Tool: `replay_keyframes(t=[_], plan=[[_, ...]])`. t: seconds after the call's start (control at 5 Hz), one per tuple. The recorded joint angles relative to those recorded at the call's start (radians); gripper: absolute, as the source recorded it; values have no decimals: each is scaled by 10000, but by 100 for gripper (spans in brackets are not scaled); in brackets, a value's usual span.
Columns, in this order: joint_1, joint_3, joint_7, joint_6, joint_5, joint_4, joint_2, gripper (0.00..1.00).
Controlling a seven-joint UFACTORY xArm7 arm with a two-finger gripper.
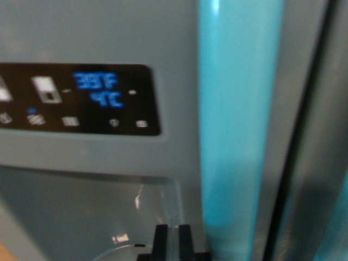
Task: Close fridge door
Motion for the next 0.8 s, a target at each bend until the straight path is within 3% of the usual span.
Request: replay_keyframes(t=[0.2,0.8], plan=[[0,-93,0,0,0,203,228,100],[0,-93,0,0,0,225,258,100]])
